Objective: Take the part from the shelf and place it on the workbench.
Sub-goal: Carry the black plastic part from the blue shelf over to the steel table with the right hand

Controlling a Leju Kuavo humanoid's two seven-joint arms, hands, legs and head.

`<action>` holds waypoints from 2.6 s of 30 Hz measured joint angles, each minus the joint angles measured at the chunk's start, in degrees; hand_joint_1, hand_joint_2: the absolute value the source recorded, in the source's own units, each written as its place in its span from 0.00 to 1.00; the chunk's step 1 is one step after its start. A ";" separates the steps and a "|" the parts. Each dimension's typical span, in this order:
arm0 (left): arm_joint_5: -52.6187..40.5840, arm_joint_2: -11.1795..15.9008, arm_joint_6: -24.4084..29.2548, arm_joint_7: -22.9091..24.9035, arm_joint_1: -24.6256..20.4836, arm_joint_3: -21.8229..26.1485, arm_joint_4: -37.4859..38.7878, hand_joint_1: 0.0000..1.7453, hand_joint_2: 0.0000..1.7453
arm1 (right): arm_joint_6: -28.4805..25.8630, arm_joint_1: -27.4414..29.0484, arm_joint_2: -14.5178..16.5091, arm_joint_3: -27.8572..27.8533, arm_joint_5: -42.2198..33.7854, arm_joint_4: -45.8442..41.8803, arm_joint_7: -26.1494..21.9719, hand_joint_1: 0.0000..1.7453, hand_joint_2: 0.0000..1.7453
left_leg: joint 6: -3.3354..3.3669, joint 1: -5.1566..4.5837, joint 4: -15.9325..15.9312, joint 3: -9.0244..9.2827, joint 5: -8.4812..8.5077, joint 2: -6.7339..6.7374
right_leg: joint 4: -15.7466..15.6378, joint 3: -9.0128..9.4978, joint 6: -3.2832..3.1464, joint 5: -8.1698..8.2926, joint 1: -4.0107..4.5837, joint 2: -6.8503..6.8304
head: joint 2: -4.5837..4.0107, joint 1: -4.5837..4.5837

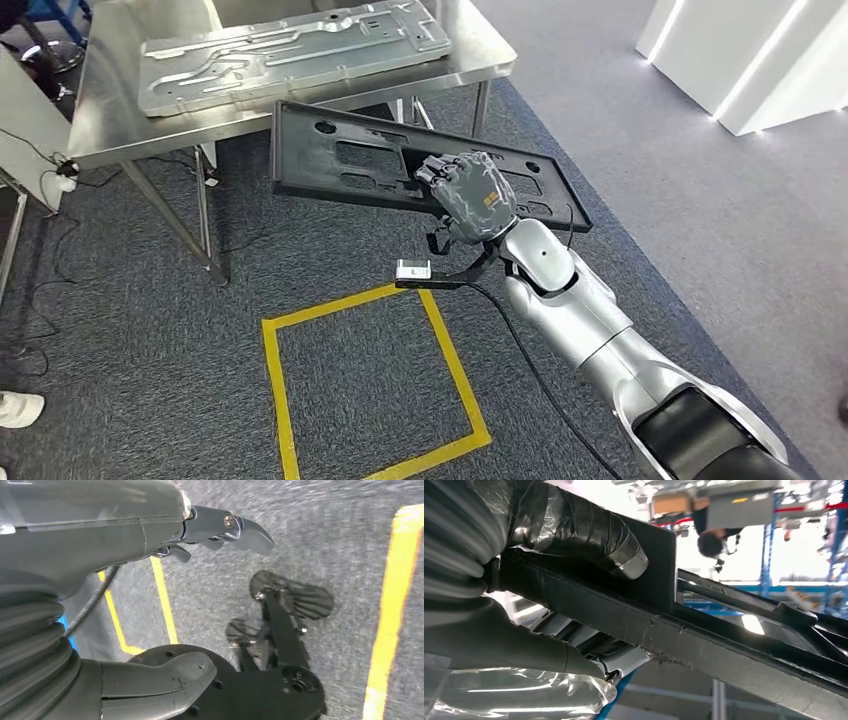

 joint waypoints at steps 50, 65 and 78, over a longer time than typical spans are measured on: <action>0.16 1.44 -1.24 1.01 0.59 0.90 1.41 0.00 1.00 | 2.69 -2.33 1.11 0.31 -0.45 2.97 0.04 1.00 1.00 | -3.82 1.09 2.75 -4.12 0.60 2.90 | -16.54 13.90 -1.14 1.62 -0.33 0.33 | 0.00 0.16; 0.14 1.19 -1.91 1.18 0.70 1.90 1.39 0.00 1.00 | 5.96 -3.39 3.62 2.67 0.81 3.48 0.76 1.00 1.00 | -0.90 -0.02 0.06 5.83 -4.63 1.58 | -11.85 0.70 -1.55 7.98 1.07 0.39 | 0.00 0.16; -0.73 1.05 -2.48 0.92 0.85 2.22 0.78 0.00 1.00 | 8.91 -6.01 5.17 4.69 2.04 3.33 1.34 1.00 1.00 | -4.25 0.94 10.78 -2.60 -6.72 2.49 | -15.82 6.69 -3.19 8.16 0.62 0.62 | 0.00 0.13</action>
